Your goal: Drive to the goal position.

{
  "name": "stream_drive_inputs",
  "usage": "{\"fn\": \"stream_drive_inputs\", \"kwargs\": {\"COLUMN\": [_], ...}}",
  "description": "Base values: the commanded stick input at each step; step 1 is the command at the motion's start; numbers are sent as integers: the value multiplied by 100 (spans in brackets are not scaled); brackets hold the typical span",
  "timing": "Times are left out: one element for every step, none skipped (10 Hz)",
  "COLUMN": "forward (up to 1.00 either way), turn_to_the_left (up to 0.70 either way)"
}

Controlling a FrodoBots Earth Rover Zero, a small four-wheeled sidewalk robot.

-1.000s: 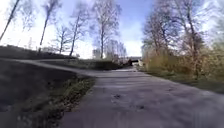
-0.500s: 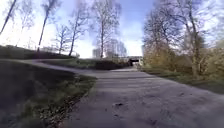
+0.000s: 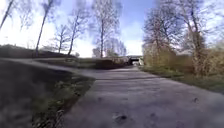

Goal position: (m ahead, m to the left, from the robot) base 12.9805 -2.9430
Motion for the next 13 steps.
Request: {"fn": "stream_drive_inputs", "kwargs": {"forward": [100,100,100,100,100,100,100,100,100,100,100,100,100], "turn_to_the_left": [0,0,0,0,0,0,0,0,0,0,0,0,0]}}
